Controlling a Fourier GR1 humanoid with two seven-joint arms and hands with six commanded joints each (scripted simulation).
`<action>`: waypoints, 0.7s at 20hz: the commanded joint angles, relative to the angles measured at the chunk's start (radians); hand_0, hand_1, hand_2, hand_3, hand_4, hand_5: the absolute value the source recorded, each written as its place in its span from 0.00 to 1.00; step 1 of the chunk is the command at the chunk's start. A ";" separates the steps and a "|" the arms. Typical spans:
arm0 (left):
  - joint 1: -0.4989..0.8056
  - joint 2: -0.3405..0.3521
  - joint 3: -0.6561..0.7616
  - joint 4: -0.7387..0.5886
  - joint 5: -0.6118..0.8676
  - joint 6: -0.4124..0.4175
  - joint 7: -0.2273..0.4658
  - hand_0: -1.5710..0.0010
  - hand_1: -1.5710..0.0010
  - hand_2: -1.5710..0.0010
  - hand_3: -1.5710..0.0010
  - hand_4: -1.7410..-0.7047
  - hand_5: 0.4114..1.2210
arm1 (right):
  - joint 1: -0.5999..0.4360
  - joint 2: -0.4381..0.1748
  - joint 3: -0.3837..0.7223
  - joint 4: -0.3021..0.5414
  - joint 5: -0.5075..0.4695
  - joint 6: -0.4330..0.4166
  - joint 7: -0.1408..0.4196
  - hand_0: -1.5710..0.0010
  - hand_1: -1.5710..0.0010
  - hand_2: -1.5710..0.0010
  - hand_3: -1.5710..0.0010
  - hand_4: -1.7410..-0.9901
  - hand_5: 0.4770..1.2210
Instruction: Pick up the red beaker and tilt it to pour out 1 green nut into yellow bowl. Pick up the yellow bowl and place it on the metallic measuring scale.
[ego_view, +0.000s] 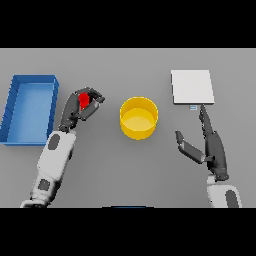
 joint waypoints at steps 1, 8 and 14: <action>-0.010 0.006 -0.003 0.003 -0.007 0.003 0.035 0.24 0.23 0.22 0.30 0.16 0.86 | -0.009 -0.003 -0.006 -0.003 -0.003 -0.003 0.010 1.00 1.00 1.00 1.00 0.65 0.22; -0.003 -0.009 0.012 -0.037 0.029 0.023 0.022 0.05 0.05 0.05 0.06 0.09 0.89 | 0.022 -0.003 -0.002 -0.022 -0.015 0.010 -0.019 1.00 1.00 1.00 1.00 0.64 0.23; 0.016 0.021 -0.044 -0.190 0.026 0.043 0.069 0.01 0.01 0.01 0.02 0.02 0.87 | 0.007 -0.001 0.002 -0.013 0.013 -0.010 -0.006 1.00 1.00 1.00 1.00 0.64 0.24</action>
